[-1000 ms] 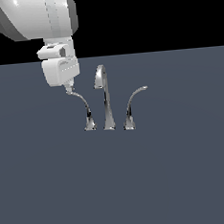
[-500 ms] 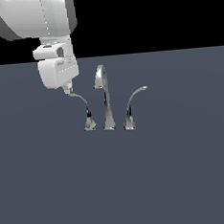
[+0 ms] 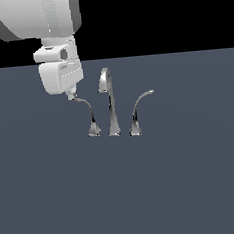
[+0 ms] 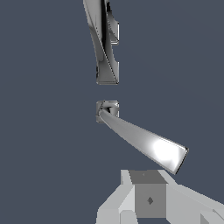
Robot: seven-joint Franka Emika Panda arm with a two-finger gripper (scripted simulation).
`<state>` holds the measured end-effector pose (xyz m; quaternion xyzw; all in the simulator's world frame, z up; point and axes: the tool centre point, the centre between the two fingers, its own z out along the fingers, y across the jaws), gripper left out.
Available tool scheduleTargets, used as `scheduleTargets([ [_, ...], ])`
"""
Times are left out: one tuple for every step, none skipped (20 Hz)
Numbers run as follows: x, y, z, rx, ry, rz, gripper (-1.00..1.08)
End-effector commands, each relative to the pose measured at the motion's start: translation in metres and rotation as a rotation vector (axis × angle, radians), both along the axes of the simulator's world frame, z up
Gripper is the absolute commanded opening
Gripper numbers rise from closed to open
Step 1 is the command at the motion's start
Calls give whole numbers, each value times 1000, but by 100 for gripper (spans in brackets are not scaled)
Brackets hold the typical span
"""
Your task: Turn on the faucet by rotating a designated handle.
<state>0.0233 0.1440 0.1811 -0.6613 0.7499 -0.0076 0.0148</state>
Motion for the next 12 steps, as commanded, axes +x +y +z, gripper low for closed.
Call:
scheduleTargets([
  [-6, -11, -3, -4, 9, -6, -100],
  [-9, -14, -4, -5, 11, -6, -100],
  [-11, -17, -4, -5, 13, -5, -100],
  [-14, -20, -5, -5, 16, -5, -100],
  [-17, -23, -6, -6, 18, -5, -100],
  [-19, -26, -6, -6, 20, -4, -100],
  [-22, -28, -7, -6, 22, -4, -100],
  [-24, -31, -8, -7, 24, -3, -100],
  [-27, -34, -8, -7, 26, -3, -100],
  [-30, -37, -9, -7, 28, -3, -100],
  [-32, -40, -10, -8, 30, -2, -100],
  [-32, -40, -10, -8, 30, -2, -100],
])
